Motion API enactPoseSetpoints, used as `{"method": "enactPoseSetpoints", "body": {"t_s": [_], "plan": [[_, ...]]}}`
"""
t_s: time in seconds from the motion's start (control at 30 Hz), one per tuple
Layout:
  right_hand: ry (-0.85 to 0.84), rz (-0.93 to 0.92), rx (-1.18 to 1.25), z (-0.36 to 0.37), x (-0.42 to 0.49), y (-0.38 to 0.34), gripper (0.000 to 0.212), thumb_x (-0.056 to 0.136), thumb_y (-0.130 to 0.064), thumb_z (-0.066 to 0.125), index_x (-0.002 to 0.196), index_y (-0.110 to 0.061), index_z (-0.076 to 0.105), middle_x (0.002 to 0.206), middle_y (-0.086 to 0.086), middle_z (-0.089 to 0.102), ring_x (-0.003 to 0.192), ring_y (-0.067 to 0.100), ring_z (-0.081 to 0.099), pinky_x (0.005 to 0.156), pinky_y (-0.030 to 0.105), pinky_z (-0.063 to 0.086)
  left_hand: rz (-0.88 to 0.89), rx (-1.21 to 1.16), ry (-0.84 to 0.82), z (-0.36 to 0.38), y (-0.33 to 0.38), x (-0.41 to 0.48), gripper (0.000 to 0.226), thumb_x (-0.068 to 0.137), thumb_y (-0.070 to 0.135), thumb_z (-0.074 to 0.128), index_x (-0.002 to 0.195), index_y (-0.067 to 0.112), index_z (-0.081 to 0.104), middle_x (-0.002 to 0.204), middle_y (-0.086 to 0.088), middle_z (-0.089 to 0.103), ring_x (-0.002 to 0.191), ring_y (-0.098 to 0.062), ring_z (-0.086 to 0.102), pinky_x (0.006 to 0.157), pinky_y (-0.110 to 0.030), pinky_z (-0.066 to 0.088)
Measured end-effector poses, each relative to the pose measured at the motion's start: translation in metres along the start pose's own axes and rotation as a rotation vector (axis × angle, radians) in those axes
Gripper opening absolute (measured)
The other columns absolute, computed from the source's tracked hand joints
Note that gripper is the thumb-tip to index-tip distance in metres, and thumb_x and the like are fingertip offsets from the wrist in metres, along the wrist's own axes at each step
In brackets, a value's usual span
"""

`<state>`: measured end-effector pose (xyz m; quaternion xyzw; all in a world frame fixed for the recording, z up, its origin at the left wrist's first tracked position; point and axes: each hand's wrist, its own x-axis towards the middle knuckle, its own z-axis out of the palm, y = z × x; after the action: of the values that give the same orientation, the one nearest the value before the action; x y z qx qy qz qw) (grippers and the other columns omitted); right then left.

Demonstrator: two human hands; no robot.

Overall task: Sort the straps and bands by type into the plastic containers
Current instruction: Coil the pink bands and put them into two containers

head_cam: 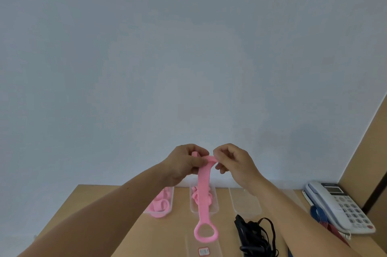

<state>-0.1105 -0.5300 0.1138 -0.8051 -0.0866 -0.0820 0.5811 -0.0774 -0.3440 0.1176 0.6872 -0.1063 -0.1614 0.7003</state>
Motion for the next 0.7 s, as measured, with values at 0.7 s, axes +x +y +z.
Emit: {"method": "enactPoseSetpoints", "body": {"t_s": [0.7], "plan": [[0.114,-0.067,-0.065,0.006,-0.008,-0.010,0.013,0.092,-0.011,0.064,0.081,-0.005,0.063,0.067,0.000,0.066,0.052,0.006,0.060,0.052,0.024,0.046,-0.047,-0.184,-0.112,0.013,0.010,-0.014,0.020,0.092,0.007,0.065,0.103,0.002,0.050,0.102,-0.032,0.069,0.098,-0.043,0.069,0.077,-0.041,0.059]]}}
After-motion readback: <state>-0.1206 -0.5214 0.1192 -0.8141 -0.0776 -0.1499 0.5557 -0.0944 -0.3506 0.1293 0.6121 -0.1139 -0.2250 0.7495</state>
